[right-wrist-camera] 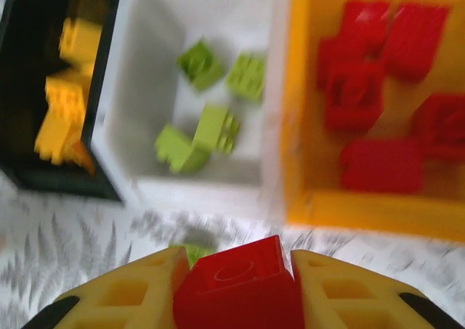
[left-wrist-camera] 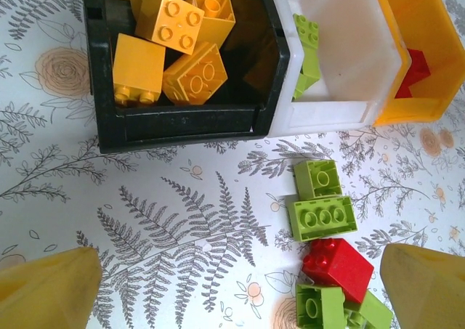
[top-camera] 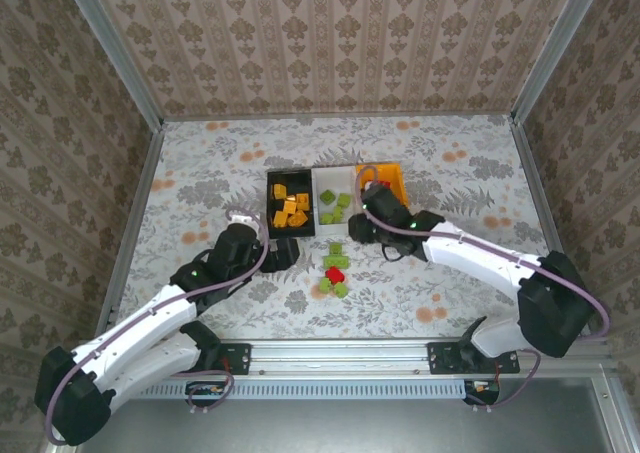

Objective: Sort the legos into containers by color

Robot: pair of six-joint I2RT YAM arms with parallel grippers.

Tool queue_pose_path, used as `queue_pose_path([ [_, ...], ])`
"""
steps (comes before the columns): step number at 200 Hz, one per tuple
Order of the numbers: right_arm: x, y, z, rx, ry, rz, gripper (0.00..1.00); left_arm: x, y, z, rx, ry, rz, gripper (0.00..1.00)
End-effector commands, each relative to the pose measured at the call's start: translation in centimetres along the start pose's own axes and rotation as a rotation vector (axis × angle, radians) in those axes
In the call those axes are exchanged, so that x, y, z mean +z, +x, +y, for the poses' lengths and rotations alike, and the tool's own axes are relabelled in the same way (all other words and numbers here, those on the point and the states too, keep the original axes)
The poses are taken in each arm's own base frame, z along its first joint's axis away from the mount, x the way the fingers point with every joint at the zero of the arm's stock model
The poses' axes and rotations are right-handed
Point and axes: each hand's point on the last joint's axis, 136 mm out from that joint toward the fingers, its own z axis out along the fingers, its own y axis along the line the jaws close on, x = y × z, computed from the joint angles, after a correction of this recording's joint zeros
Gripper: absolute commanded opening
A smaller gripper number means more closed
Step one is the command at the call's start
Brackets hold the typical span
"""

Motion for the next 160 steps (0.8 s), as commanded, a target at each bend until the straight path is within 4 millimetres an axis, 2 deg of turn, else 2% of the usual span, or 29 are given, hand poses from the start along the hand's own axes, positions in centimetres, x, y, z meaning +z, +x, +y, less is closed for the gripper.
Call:
queue_pose_path([
  [1, 1.8, -1.5, -3.3, 0.032, 0.137, 0.023, 0.36, 0.3, 0.5, -0.4, -0.002, 0.03, 0.016, 0.99],
  [30, 4.6, -4.3, -5.1, 0.089, 0.217, 0.029, 0.37, 0.5, 1.0, -0.7, 0.013, 0.047, 0.041, 0.99],
  [53, 6.3, -5.5, -6.2, 0.124, 0.264, 0.042, 0.38, 0.8, 1.5, -0.8, 0.024, 0.05, 0.066, 0.99],
  [71, 7.1, -6.2, -6.4, 0.136, 0.277, 0.053, 0.43, 1.1, 2.0, -1.1, 0.036, 0.058, 0.084, 0.99],
  [82, 7.2, -6.7, -6.4, 0.143, 0.276, 0.053, 0.51, 1.3, 2.2, -1.3, 0.046, 0.066, 0.093, 0.99],
  [97, 6.9, -7.3, -6.0, 0.146, 0.264, 0.044, 0.66, 1.5, 2.4, -1.7, 0.06, 0.076, 0.107, 0.99],
  [110, 6.1, -7.7, -5.5, 0.147, 0.24, 0.028, 0.74, 1.7, 2.7, -2.1, 0.078, 0.086, 0.119, 0.99],
  [132, 3.8, -7.9, -4.5, 0.143, 0.19, -0.008, 0.78, 2.0, 3.4, -3.2, 0.133, 0.111, 0.152, 0.99],
  [160, 1.7, -5.6, -3.7, 0.132, 0.14, -0.014, 0.79, 2.9, 5.7, -4.9, 0.237, 0.126, 0.236, 0.96],
])
